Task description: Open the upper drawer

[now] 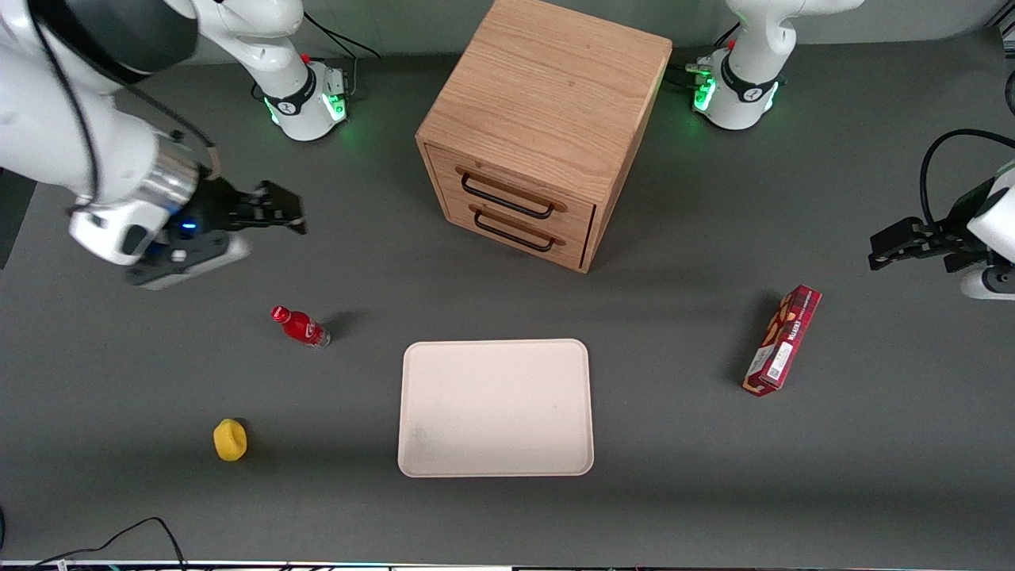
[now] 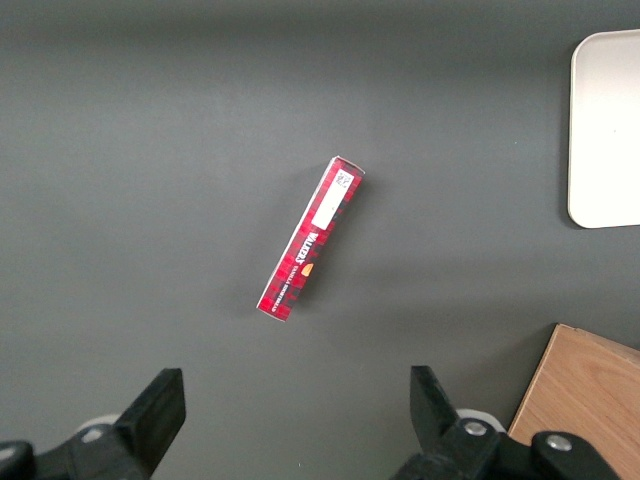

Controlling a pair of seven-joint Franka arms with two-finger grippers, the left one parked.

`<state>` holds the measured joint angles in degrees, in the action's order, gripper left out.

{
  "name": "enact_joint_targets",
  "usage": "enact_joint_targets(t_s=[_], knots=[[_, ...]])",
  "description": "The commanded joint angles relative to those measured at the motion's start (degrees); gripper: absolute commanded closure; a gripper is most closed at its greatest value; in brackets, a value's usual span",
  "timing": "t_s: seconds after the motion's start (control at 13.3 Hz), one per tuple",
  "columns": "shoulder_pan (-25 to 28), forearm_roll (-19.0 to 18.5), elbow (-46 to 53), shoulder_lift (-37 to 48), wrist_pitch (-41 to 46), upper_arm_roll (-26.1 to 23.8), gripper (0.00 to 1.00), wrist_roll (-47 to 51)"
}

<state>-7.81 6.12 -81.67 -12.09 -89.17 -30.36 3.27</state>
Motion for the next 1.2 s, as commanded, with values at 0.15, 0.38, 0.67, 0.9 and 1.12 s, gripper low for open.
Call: enact_joint_targets(t_s=[0.15, 0.38, 0.67, 0.9, 1.12], knots=[[5.2, -0.1, 6.8, -12.9, -1.8, -9.9, 0.0, -4.2], [10.7, -4.3, 6.6, -17.1, -7.6, -11.4, 0.0, -10.1], [14.0, -8.5, 5.5, -21.3, -12.2, -12.1, 0.0, -15.8], [15.9, -9.1, 3.3, -22.3, -12.2, -12.3, 0.0, -16.7], [16.0, -10.3, 1.3, -22.3, -12.2, -12.4, 0.0, -16.9]])
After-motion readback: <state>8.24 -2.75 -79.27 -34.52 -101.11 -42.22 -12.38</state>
